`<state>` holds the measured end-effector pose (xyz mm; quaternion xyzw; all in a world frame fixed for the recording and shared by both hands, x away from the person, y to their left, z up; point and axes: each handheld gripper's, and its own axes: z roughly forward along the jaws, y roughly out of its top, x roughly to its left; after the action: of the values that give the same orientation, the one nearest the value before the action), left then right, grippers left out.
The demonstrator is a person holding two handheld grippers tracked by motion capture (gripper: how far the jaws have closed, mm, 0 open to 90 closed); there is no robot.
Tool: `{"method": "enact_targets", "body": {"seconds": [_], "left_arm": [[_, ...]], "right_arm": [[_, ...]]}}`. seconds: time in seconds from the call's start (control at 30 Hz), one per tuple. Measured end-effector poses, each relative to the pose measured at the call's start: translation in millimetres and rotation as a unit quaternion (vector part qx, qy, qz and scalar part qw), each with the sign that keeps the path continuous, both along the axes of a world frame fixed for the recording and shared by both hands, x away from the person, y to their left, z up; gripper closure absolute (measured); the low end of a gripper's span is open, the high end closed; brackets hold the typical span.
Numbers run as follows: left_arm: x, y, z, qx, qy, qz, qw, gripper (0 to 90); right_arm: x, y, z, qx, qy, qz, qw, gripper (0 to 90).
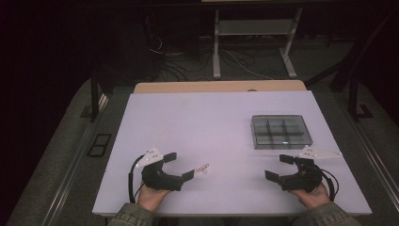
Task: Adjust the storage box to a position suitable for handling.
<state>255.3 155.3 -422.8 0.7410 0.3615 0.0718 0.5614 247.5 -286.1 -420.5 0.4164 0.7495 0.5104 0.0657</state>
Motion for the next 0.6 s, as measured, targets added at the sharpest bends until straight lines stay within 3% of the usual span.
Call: {"method": "enact_targets", "body": {"seconds": [0.4,0.6], "left_arm": [[-2.5,4.4,-0.6,-0.004,0.006,0.004,1.0,0.0],[-1.9,3.2,-1.2,-0.003,0.009,-0.004,0.9999,0.0]], "right_arm": [[0.6,-1.2,1.0,0.011,0.002,0.0,0.9999,0.7],[0.5,-4.6,1.8,-0.002,0.003,-0.006,1.0,0.8]]}}
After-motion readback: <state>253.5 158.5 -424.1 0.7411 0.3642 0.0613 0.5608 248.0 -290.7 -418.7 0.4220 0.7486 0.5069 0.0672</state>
